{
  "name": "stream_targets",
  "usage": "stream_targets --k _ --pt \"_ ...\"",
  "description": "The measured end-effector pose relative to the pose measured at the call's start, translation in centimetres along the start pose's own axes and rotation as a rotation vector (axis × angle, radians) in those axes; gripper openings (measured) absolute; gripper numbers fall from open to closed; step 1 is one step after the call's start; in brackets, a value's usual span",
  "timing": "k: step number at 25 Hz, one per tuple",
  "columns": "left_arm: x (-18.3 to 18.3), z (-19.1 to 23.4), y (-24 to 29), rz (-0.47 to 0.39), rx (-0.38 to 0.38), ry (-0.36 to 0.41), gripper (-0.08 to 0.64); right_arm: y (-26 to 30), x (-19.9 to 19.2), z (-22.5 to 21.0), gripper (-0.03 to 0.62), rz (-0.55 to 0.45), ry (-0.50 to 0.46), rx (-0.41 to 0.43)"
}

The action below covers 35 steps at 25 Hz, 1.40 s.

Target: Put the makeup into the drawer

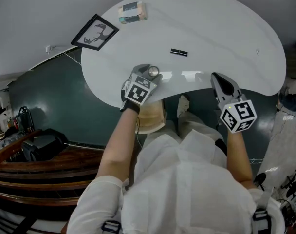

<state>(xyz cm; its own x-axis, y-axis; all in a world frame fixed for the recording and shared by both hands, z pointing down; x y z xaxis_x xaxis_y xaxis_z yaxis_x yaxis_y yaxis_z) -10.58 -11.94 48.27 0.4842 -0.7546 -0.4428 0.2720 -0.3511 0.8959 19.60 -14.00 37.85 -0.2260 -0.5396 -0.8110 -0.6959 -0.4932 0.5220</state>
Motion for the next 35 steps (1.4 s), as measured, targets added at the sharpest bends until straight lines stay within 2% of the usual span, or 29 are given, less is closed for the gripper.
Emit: stream_targets --k 4,9,16,24,35 --pt "-0.2 -0.2 0.4 0.043 0.002 0.028 0.225 -0.1 -0.1 0.0 0.011 0.002 0.001 -0.003" --pt "-0.2 -0.4 0.5 0.035 0.016 0.050 0.222 0.0 0.0 0.0 0.011 0.007 -0.007 0.003" --pt "-0.5 -0.6 0.2 0.023 0.032 0.041 0.221 0.1 0.4 0.3 0.011 0.019 -0.029 0.020" --pt "-3.5 -1.9 -1.7 0.007 0.052 -0.020 0.221 1.3 0.4 1.2 0.011 0.040 -0.062 0.065" --pt "-9.7 -3.7 -5.3 0.016 0.078 -0.114 0.220 5.3 1.4 5.3 0.011 0.083 -0.136 0.187"
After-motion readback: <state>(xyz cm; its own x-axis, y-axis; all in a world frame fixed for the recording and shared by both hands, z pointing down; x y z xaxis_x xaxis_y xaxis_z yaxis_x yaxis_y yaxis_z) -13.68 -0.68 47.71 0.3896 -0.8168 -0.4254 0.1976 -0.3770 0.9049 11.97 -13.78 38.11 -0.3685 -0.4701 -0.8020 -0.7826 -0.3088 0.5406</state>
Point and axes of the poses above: the fingertips, and each gripper's own axes: y forward along the fingers, z to its left, x out of its top, the point moved 9 cm from there along -y, backward along the fingers, and after that the axes turned 8 degrees about z, right-handed, at the moved point
